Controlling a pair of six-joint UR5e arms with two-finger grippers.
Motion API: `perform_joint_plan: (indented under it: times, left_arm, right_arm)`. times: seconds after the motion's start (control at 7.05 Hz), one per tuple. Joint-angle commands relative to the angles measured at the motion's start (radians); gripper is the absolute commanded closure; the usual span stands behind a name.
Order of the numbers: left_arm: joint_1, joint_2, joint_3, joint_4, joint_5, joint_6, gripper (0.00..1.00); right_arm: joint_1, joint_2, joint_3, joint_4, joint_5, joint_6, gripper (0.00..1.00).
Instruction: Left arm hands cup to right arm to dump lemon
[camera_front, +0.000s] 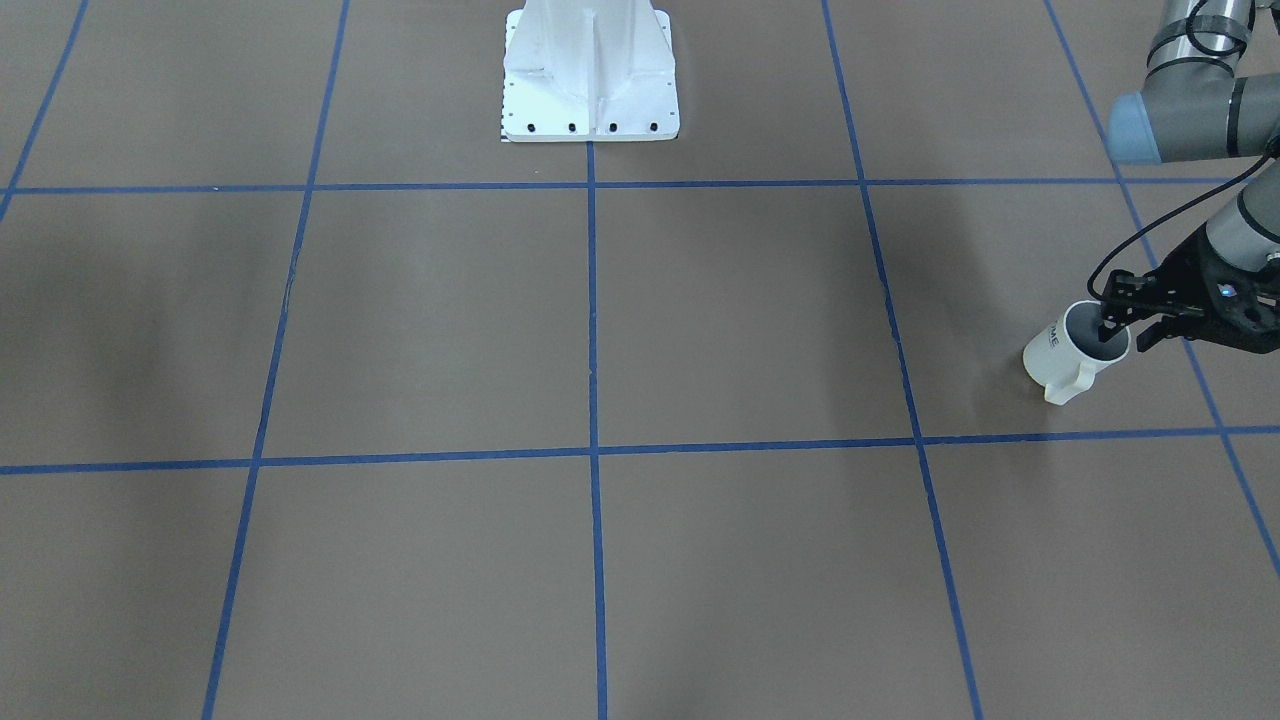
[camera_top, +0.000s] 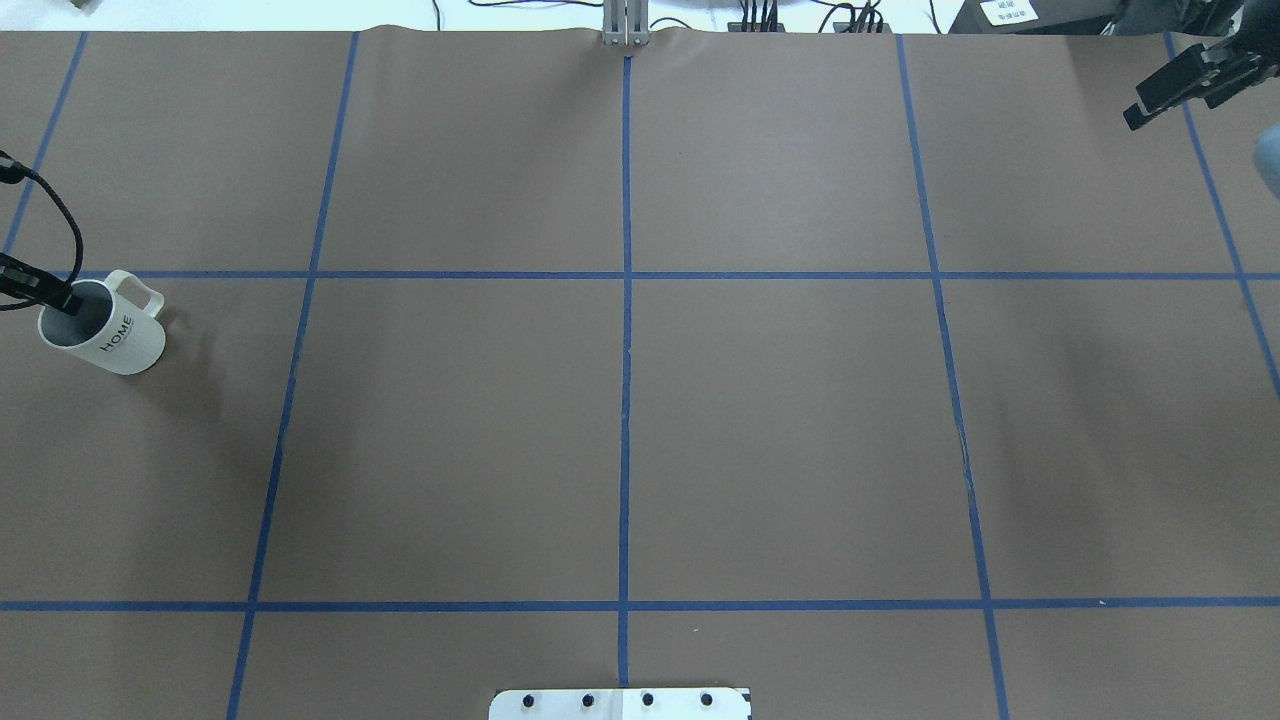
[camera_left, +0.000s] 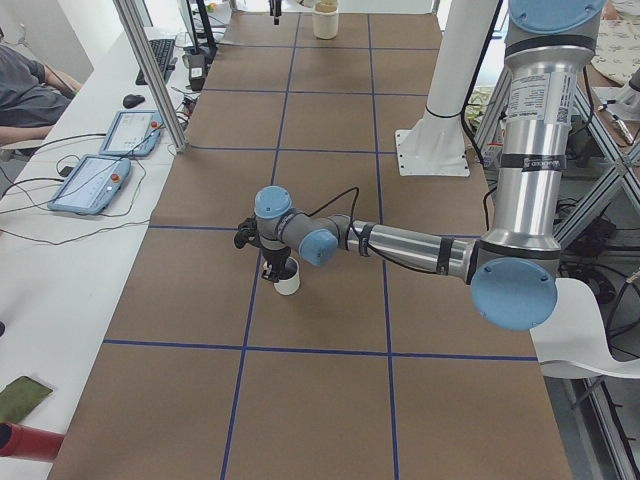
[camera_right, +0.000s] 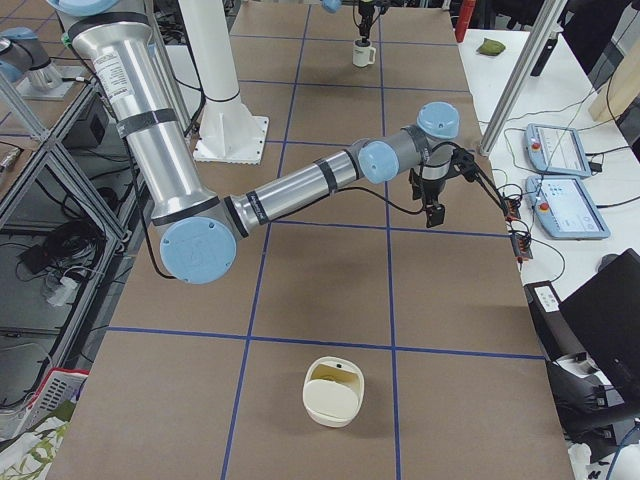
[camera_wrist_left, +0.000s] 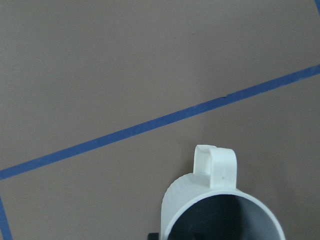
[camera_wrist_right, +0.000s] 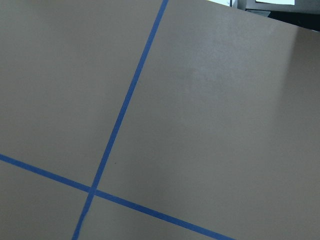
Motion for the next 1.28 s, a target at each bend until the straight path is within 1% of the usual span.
perform_joint_plan:
  times: [0.0,0.14,0.28,0.43,0.57,0.71,0.85,0.99,1.13]
  left_arm:
    - [-0.070,-0.003,-0.011,0.015,-0.004,0.042,0.00]
    - [-0.130,-0.001,-0.011,0.044,-0.006,0.123,0.00]
    - [-0.216,-0.003,-0.011,0.131,-0.010,0.253,0.00]
    - [-0.326,-0.013,-0.010,0.264,-0.012,0.440,0.00]
    - [-0.400,-0.020,-0.010,0.346,-0.012,0.520,0.00]
    - [-0.411,-0.006,-0.011,0.351,-0.003,0.524,0.00]
    - [-0.410,-0.003,0.022,0.365,0.007,0.514,0.00]
    - [-0.410,-0.006,0.053,0.380,-0.005,0.523,0.00]
    - [-0.421,-0.006,0.024,0.389,-0.019,0.517,0.00]
  right_arm:
    - [0.009,-0.053,0.005,0.006,-0.005,-0.003,0.00]
    - [0.040,-0.059,0.001,-0.005,-0.011,-0.012,0.00]
    - [0.049,-0.070,-0.010,-0.008,-0.010,-0.044,0.00]
    - [0.054,-0.078,-0.024,-0.010,-0.005,-0.052,0.00]
    - [0.055,-0.108,-0.026,-0.011,0.003,-0.076,0.00]
    - [0.072,-0.125,-0.029,-0.058,0.004,-0.143,0.00]
    - [0.099,-0.131,-0.020,-0.161,0.004,-0.221,0.00]
    - [0.135,-0.176,-0.015,-0.201,0.006,-0.264,0.00]
    - [0.153,-0.261,0.022,-0.194,-0.003,-0.266,0.00]
